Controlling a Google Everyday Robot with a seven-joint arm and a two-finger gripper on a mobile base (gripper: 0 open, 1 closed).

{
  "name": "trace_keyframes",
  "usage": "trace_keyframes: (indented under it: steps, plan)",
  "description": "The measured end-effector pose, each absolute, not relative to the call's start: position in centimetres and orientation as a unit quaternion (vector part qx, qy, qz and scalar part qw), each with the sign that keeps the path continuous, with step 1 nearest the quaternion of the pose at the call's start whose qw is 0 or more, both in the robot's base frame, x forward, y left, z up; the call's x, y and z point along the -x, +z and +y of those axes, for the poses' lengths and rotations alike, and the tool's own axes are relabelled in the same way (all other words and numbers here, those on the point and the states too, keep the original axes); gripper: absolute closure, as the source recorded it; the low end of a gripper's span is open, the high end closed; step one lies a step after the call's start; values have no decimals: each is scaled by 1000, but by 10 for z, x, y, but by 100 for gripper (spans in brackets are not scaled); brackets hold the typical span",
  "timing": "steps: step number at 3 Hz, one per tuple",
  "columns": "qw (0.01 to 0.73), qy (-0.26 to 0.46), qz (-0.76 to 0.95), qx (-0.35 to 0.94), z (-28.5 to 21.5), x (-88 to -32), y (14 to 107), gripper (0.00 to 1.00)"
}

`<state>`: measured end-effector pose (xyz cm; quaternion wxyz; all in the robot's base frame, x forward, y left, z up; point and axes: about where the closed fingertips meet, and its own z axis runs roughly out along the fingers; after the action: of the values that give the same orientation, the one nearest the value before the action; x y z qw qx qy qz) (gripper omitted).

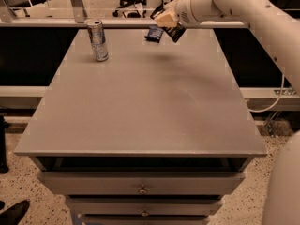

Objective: Move rxbar chocolate near rxbar blueberry

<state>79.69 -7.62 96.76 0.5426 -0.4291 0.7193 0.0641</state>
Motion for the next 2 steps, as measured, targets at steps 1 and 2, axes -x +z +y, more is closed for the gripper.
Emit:
trace_keyframes:
  steps: [1, 2]
  plan:
    - [548, 72, 727, 407, -80, -833, 957, 100]
    - [545, 84, 740, 385, -80, -855, 941, 100]
